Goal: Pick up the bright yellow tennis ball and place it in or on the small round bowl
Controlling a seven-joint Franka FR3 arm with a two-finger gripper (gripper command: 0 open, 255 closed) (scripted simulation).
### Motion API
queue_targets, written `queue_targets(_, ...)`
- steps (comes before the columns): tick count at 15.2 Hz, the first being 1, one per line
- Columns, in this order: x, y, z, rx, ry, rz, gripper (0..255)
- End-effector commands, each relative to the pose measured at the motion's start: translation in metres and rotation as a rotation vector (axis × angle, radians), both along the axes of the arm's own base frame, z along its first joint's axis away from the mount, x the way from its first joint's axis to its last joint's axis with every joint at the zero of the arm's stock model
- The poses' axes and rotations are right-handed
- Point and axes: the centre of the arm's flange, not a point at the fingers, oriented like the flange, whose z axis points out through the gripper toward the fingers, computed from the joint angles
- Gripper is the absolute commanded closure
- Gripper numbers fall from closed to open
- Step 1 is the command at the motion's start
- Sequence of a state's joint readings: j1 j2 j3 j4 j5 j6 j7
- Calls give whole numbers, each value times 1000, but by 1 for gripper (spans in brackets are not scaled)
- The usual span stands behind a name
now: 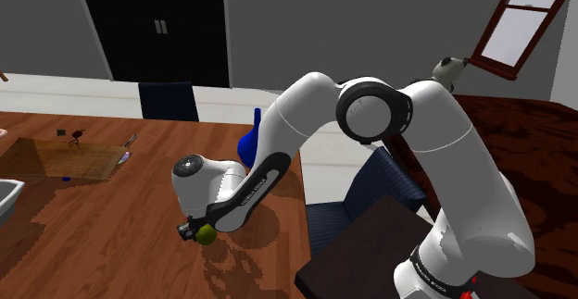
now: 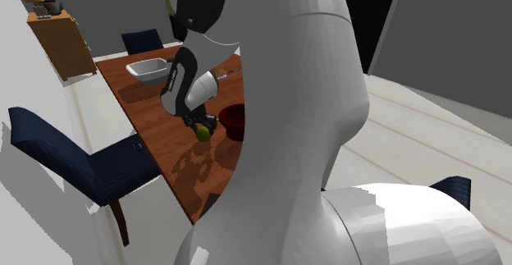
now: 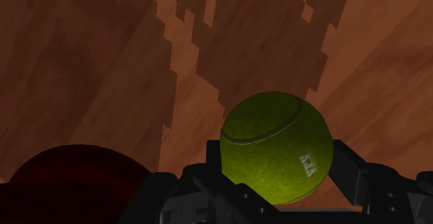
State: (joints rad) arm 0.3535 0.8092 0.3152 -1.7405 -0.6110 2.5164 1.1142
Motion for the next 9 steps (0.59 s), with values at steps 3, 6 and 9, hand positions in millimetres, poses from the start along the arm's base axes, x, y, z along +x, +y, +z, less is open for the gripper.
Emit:
queue_targets(3, 0, 0, 15, -1, 1, 0, 255)
queue_targets(6, 0, 0, 31, -1, 1, 0, 255)
queue_targets(9, 0, 0, 47, -1, 1, 0, 255)
